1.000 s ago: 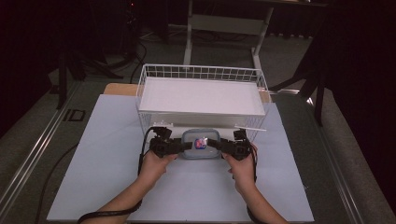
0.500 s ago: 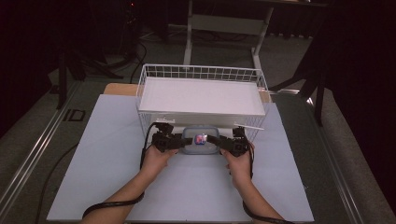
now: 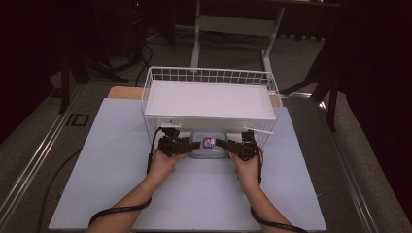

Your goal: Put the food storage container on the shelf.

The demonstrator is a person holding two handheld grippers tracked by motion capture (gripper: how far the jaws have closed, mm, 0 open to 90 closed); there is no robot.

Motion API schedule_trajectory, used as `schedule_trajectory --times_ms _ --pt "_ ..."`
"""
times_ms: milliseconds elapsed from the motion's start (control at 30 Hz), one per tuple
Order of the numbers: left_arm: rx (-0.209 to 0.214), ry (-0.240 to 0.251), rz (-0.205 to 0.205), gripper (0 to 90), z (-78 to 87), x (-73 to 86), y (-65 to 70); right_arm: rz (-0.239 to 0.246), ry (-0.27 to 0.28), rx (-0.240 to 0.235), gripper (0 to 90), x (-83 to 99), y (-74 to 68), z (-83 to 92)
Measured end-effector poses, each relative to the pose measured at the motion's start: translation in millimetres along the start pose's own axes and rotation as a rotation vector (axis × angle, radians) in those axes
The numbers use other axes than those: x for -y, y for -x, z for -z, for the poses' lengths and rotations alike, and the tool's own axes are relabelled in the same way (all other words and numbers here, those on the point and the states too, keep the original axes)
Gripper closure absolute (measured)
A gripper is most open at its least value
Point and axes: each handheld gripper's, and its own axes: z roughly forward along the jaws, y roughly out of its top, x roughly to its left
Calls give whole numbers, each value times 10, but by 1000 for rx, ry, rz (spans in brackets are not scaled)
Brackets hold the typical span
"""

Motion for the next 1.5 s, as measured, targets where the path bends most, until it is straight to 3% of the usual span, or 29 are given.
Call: schedule_trajectory --times_ms 67,200,300,433,467,500,533,567,733,800,900,1000,1100,1267,1300,1367,1500 --pt "-14 -7 2 421 -26 -17 31 -17 5 8 389 -7 1 -13" --pt "-16 -1 2 397 -47 -21 35 20 -4 39 359 -13 -39 -39" --pt "-20 17 1 383 -55 -8 28 11 2 40 359 -15 -29 -44" --pt "-62 39 -60 354 -61 -13 63 -8 12 59 356 -19 -20 -53" --pt "-56 38 -55 353 -63 -14 51 -10 16 58 356 -17 -11 -55" --pt "-63 37 -25 346 -67 -7 51 -10 17 58 357 -18 -5 -58" --pt "-43 46 -28 330 -68 -8 35 -4 17 72 369 -23 -6 -58" --pt "-88 52 -39 343 -49 -17 15 6 21 80 380 -30 -6 -56" --pt "-84 52 -25 341 -57 -15 29 29 18 89 377 -53 -26 -72" --pt "-66 58 0 342 -32 3 48 51 30 106 377 -53 -52 -63" --pt "-56 55 -15 342 22 20 43 111 42 125 372 -39 -86 -10" --pt "-53 39 -49 342 88 49 74 130 54 131 371 -13 -124 76" --pt "-31 44 -44 342 165 77 121 152 68 139 371 21 -159 158" --pt "3 43 -81 295 291 141 195 202 54 147 365 111 -234 248" --pt "33 37 -95 249 341 192 236 206 52 144 365 129 -248 263" --pt "22 33 -144 199 388 249 311 215 46 134 366 170 -284 292" --pt "53 28 -169 148 470 338 417 250 35 113 378 267 -365 303"
